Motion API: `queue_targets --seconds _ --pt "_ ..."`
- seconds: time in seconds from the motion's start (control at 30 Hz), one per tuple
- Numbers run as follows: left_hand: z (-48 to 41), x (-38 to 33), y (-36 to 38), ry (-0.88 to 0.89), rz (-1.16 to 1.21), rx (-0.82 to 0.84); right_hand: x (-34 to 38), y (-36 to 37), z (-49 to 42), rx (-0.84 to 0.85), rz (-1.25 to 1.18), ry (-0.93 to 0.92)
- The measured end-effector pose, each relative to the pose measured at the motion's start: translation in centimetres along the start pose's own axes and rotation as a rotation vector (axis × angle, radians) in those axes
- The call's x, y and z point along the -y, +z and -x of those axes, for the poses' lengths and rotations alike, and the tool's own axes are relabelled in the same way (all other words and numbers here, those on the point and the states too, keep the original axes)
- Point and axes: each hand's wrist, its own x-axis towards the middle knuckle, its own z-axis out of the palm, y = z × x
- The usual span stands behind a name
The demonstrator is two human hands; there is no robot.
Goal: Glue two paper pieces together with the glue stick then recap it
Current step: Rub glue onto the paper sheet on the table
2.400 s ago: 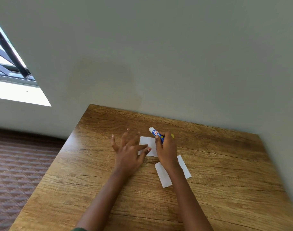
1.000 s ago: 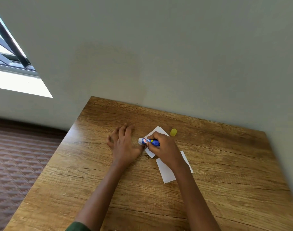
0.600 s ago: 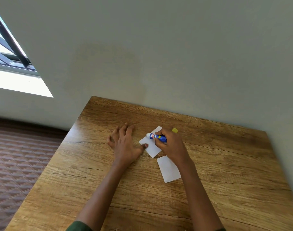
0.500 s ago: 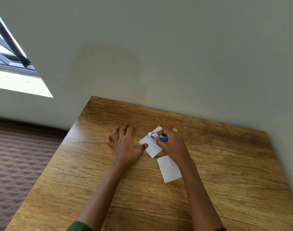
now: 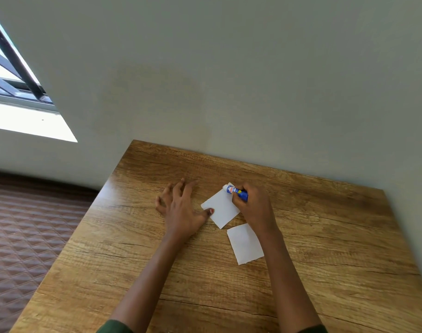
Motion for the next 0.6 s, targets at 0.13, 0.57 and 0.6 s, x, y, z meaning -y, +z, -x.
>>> queue_targets --seconds 0.13,0.57,0.6 --pt "0.1 0.0 0.0 0.003 0.007 0.000 -0.1 0.1 -0.2 -0.034 -0.005 0.035" --pt "1.0 0.2 0.3 0.291 -0.122 -0.036 0.3 0.2 0.2 -0.213 -0.169 0.108" --pt "1.1 0.1 0.3 0.309 -0.135 -0.034 0.5 0.2 0.6 -0.239 -0.223 0.118"
